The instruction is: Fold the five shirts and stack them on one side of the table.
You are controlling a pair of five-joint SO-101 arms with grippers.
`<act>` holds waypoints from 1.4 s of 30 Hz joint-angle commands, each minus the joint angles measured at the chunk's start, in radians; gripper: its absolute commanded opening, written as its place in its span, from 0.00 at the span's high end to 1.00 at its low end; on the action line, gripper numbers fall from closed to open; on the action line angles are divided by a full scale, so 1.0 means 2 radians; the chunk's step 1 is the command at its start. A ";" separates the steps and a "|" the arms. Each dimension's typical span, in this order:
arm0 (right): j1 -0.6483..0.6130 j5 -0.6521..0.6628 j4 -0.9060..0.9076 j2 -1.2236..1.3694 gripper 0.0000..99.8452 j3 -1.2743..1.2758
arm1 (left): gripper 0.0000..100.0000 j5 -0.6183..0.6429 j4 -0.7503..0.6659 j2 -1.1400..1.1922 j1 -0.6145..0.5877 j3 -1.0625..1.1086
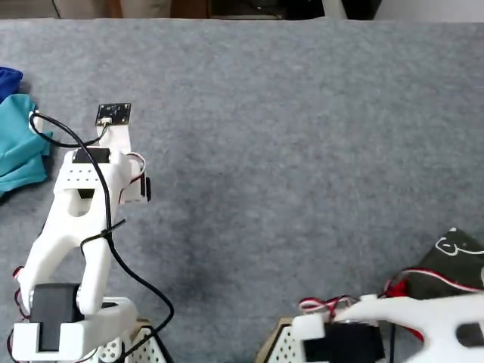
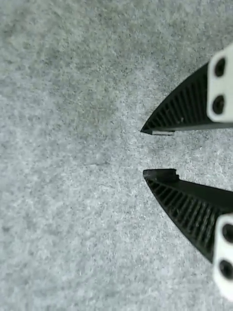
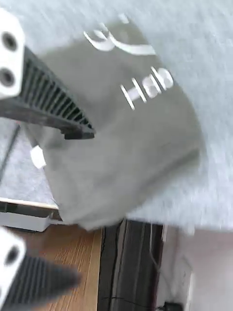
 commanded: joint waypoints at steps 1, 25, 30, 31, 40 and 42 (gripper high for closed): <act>-0.111 -0.035 0.063 -0.034 0.89 -0.051 | 0.87 -0.002 0.003 -0.005 -0.028 -0.040; -0.689 -0.216 -0.048 -0.054 0.97 -0.008 | 0.76 -0.084 -0.069 0.274 -0.468 -0.407; -0.688 -0.216 -0.048 -0.055 0.97 -0.001 | 0.85 -0.084 -0.048 0.397 -0.468 -0.508; -0.687 -0.216 -0.048 -0.055 0.97 -0.001 | 0.89 -0.084 -0.033 0.405 -0.466 -0.529; -0.686 -0.217 -0.044 -0.056 0.97 -0.001 | 0.98 -0.050 0.159 0.385 -0.414 -0.673; -0.686 -0.217 -0.044 -0.056 0.97 -0.001 | 0.98 -0.032 0.209 0.364 -0.391 -0.710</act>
